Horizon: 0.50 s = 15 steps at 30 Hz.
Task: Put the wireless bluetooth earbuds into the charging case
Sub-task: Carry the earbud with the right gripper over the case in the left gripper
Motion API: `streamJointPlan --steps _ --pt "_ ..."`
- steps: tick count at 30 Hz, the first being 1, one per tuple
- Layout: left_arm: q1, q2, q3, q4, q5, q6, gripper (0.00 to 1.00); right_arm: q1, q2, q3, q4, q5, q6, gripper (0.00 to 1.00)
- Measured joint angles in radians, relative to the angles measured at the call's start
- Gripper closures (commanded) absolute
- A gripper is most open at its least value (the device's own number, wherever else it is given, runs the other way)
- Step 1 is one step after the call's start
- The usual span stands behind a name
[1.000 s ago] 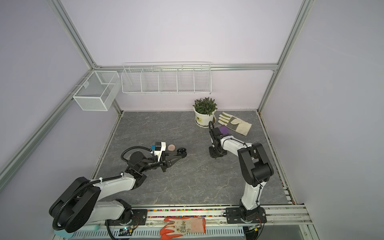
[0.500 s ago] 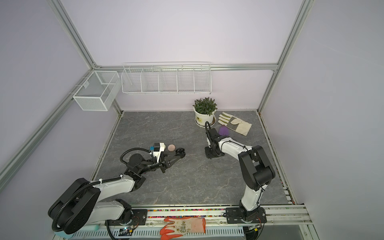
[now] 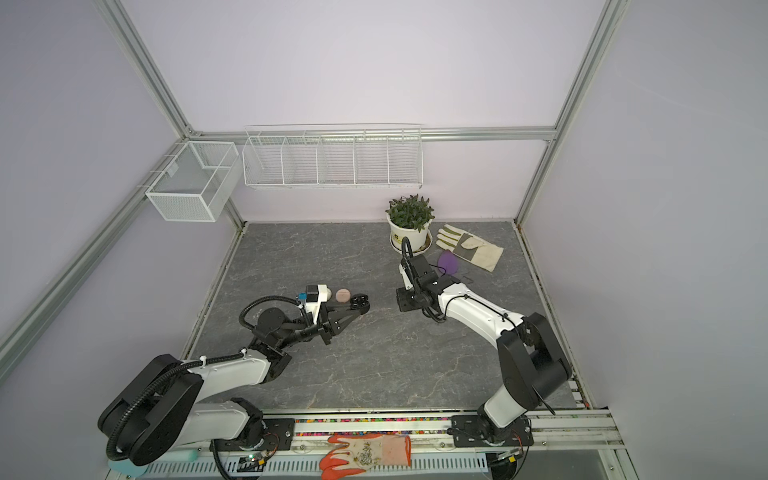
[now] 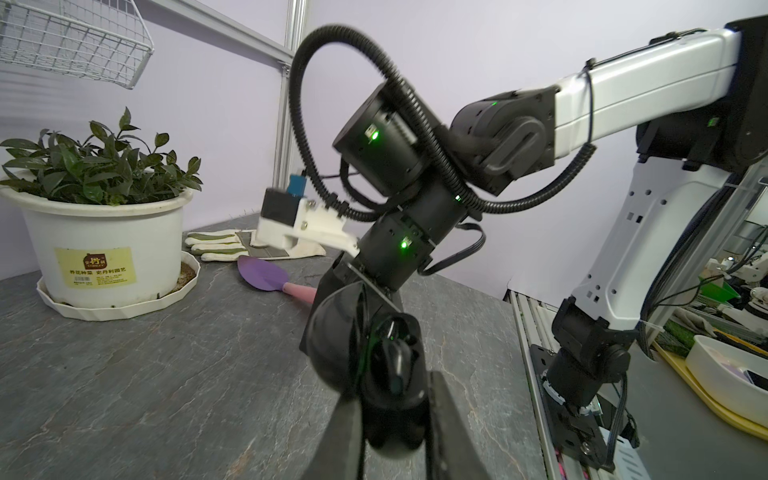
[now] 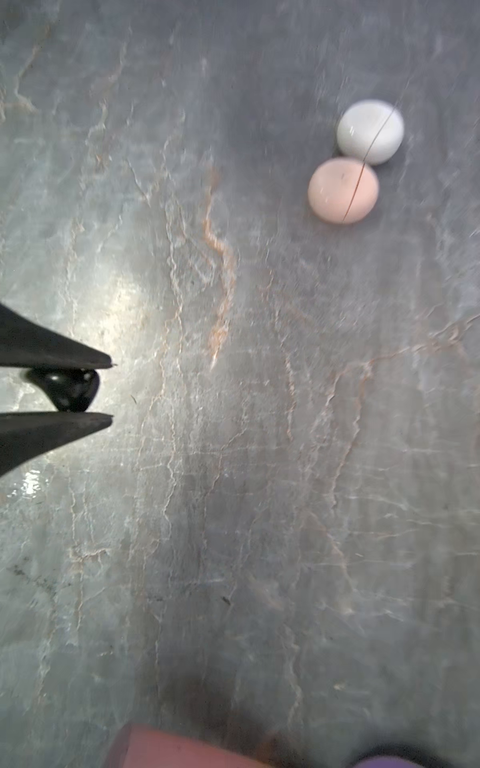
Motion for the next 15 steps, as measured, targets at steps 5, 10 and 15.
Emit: streamJointPlan --steps 5,10,15 --pt "0.005 0.008 0.001 0.009 0.001 -0.006 1.0 0.045 -0.11 0.046 -0.019 0.044 -0.007 0.82" --pt "0.005 0.008 0.02 0.003 0.004 0.006 1.0 0.122 -0.17 0.111 -0.039 0.101 -0.03 0.83" --pt "0.005 0.008 0.04 -0.004 0.004 0.013 1.0 0.198 -0.256 0.134 -0.039 0.163 -0.058 0.84"
